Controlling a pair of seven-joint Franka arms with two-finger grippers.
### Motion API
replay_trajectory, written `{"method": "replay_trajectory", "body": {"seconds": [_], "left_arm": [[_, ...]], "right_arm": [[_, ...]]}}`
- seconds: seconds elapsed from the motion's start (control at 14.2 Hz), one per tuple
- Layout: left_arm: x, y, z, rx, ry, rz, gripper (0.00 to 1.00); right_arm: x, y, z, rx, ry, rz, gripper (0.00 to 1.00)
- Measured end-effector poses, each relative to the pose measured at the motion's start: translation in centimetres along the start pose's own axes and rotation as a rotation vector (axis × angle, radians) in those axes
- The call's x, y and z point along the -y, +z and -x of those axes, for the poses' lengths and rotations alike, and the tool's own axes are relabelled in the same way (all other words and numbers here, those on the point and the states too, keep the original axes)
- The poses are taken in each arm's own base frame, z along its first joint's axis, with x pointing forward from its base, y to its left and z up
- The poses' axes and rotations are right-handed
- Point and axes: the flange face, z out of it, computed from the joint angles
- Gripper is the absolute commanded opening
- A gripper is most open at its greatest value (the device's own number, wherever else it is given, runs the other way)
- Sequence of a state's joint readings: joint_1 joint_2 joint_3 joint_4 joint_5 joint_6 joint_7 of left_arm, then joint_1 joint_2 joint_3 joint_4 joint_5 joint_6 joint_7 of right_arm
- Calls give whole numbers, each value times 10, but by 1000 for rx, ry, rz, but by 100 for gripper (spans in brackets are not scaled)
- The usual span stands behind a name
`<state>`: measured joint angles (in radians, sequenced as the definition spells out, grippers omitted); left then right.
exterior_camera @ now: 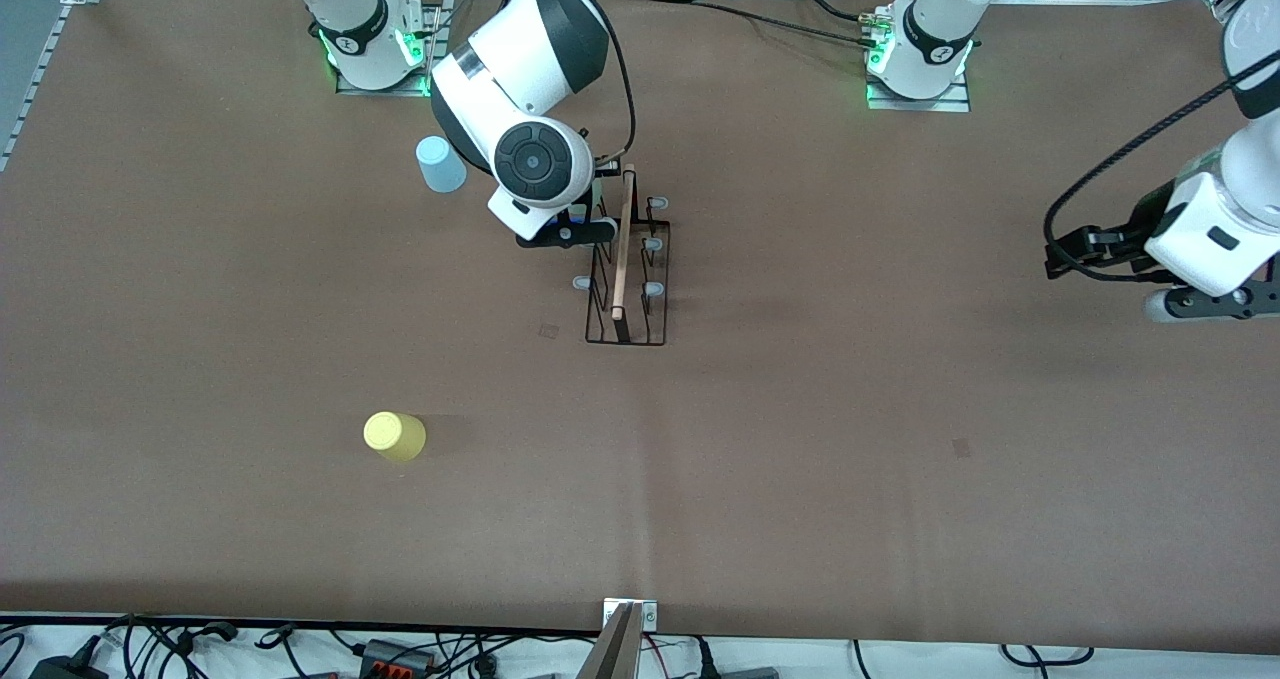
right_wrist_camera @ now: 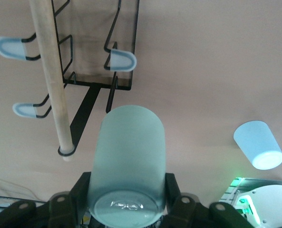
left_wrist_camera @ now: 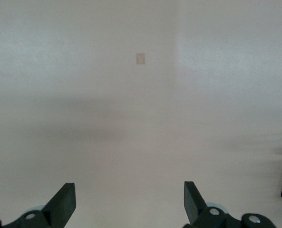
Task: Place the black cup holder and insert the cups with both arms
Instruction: 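Release the rack with the left gripper while the right gripper carries the cup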
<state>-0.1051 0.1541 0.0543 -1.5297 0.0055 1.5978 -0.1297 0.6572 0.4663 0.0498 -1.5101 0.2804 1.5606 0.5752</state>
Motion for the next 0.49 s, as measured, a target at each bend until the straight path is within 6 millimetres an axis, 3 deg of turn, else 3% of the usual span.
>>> {"method": "replay_trajectory", "body": {"seconds": [0.21,0.49], "left_arm": [[-4,-3,13,-20,8,13,100],[16,-4,18,-27,-16,26,100]], "right_arm": [[3,6,-6,13,8,-30,32],[5,13,-11,21,17,-38,32]]}}
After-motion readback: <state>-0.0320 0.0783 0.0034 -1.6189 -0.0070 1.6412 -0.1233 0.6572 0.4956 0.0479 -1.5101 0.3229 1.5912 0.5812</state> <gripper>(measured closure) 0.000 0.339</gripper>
